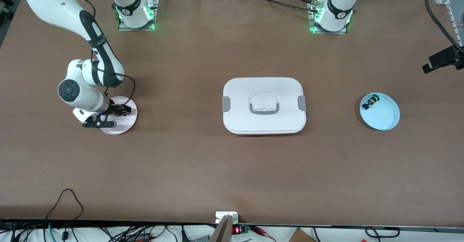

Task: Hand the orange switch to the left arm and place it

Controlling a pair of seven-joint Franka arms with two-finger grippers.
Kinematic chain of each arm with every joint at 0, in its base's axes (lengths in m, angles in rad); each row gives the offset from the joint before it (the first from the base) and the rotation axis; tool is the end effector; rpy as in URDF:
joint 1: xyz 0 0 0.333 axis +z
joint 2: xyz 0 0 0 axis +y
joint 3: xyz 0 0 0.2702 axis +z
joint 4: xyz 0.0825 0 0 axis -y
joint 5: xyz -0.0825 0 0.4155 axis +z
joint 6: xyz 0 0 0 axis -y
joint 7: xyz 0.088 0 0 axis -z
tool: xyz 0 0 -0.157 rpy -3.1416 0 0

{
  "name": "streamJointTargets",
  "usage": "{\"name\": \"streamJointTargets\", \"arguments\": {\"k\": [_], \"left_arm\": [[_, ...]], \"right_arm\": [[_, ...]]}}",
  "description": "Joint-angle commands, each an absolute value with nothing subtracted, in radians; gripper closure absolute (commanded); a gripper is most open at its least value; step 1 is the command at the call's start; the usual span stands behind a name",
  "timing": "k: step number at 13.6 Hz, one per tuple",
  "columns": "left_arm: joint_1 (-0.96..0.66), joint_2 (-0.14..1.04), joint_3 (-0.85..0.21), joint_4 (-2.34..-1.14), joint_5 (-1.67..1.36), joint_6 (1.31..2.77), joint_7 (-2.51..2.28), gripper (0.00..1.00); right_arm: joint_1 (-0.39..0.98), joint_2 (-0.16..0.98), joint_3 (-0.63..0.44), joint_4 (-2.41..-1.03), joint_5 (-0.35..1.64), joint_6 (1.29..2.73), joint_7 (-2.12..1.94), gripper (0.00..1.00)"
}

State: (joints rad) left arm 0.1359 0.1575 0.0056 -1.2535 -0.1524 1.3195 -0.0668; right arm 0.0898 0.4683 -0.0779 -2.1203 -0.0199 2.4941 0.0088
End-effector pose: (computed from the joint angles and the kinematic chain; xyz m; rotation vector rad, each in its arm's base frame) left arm 0.5917 0.0574 0.5721 2.9755 0.2641 -0.1284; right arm 0.5572 0.0013 0.0629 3.0903 0.0406 -0.1436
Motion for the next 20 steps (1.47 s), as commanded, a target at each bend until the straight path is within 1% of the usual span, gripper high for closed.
{"name": "streamJointTargets", "arguments": {"k": [1, 3, 4, 5, 6, 8, 10, 12, 14, 17, 19, 20], "left_arm": [[0.182, 0.178, 0.089, -1.265, -0.355, 1.253, -0.005, 0.00], [0.218, 0.186, 0.141, -1.339, -0.538, 1.252, 0.059, 0.00], [0.224, 0.190, 0.146, -1.365, -0.578, 1.252, 0.096, 0.00], [0.238, 0.195, 0.147, -1.383, -0.621, 1.252, 0.141, 0.00], [0.247, 0.202, 0.147, -1.406, -0.668, 1.252, 0.171, 0.00], [0.264, 0.215, 0.147, -1.481, -0.774, 1.256, 0.262, 0.00], [0.267, 0.232, 0.149, -1.544, -0.860, 1.270, 0.340, 0.00], [0.275, 0.244, 0.149, -1.607, -0.960, 1.275, 0.374, 0.00], [0.282, 0.265, 0.149, -1.692, -1.081, 1.276, 0.440, 0.00], [0.282, 0.299, 0.149, -1.749, -1.190, 1.275, 0.492, 0.00], [0.270, 0.311, 0.138, -1.795, -1.300, 1.276, 0.495, 0.00], [0.250, 0.321, 0.130, -1.807, -1.359, 1.276, 0.491, 0.00]], "right_arm": [[0.086, 0.469, -0.075, -2.128, -0.015, 2.510, 0.005, 0.15], [0.087, 0.465, -0.075, -2.123, -0.015, 2.497, 0.005, 0.40], [0.087, 0.459, -0.058, -2.122, -0.015, 2.493, 0.003, 0.52], [0.086, 0.456, -0.042, -2.118, -0.015, 2.484, 0.006, 0.59], [0.086, 0.451, -0.038, -2.115, -0.015, 2.476, 0.005, 0.64], [0.083, 0.411, 0.010, -2.099, -0.014, 2.429, 0.003, 0.67], [0.081, 0.355, 0.049, -2.051, -0.012, 2.338, 0.003, 0.68], [0.080, 0.290, 0.118, -1.991, -0.012, 2.251, 0.003, 0.68], [0.081, 0.250, 0.178, -1.886, 0.004, 2.127, 0.003, 0.68], [0.087, 0.226, 0.224, -1.709, 0.127, 1.932, -0.017, 0.68], [0.087, 0.201, 0.267, -1.649, 0.158, 1.890, -0.084, 0.70], [0.086, 0.183, 0.294, -1.643, 0.167, 1.879, -0.121, 0.71]]}}
